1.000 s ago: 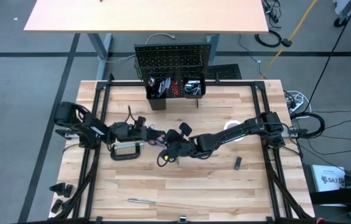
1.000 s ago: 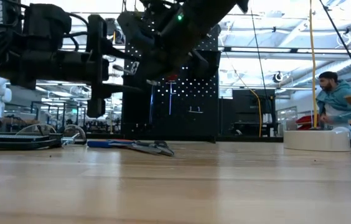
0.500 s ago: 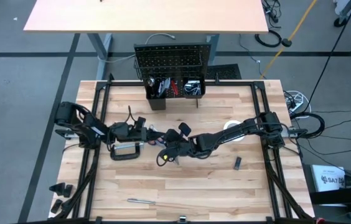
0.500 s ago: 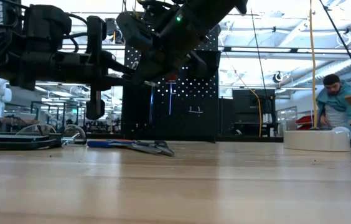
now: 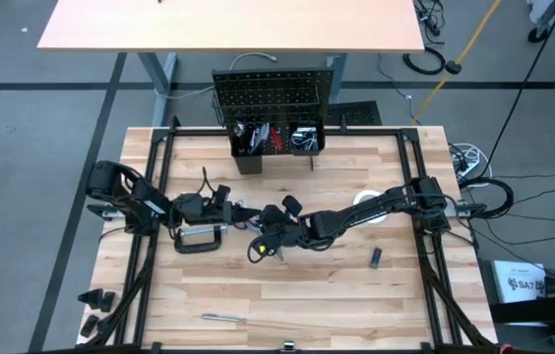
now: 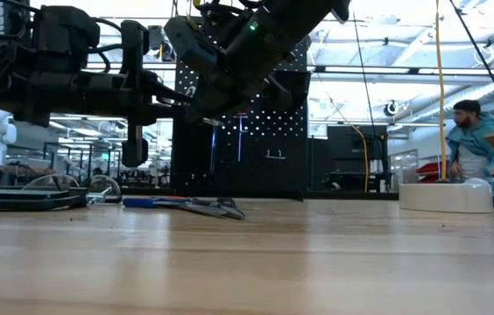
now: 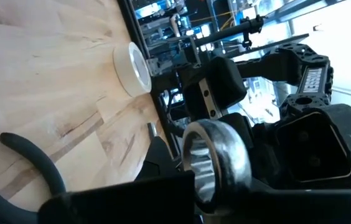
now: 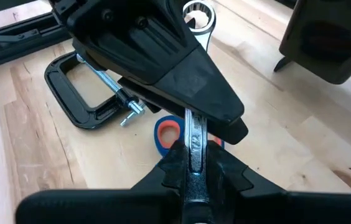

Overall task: Hang tools onto peg board
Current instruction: Put the wrench on the left black bin on the peg board

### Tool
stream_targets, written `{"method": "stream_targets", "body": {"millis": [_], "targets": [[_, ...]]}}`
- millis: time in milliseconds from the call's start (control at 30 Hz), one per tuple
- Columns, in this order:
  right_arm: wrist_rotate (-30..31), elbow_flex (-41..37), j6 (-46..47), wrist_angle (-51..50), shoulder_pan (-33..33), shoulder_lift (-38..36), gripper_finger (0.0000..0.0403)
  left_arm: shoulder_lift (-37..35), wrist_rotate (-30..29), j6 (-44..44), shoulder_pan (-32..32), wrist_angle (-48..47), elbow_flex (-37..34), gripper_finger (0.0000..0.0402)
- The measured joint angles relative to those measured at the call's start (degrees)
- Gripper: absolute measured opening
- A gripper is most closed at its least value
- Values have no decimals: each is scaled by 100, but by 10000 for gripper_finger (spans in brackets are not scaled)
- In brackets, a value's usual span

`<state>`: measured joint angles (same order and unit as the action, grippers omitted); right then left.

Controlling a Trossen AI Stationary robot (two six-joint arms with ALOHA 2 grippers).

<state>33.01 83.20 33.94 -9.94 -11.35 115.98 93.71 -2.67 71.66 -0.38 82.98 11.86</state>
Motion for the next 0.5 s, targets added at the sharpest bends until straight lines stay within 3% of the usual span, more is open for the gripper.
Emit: {"method": "stream_targets", "body": {"millis": [367,500], "targets": [[116,-8,-38,-508,-28,-151,29,-20,-11,-657,391,160,-145,0],[314,-13,104,-907,-29,-199,29,-20,856,-897,634,172,-154,0]]}}
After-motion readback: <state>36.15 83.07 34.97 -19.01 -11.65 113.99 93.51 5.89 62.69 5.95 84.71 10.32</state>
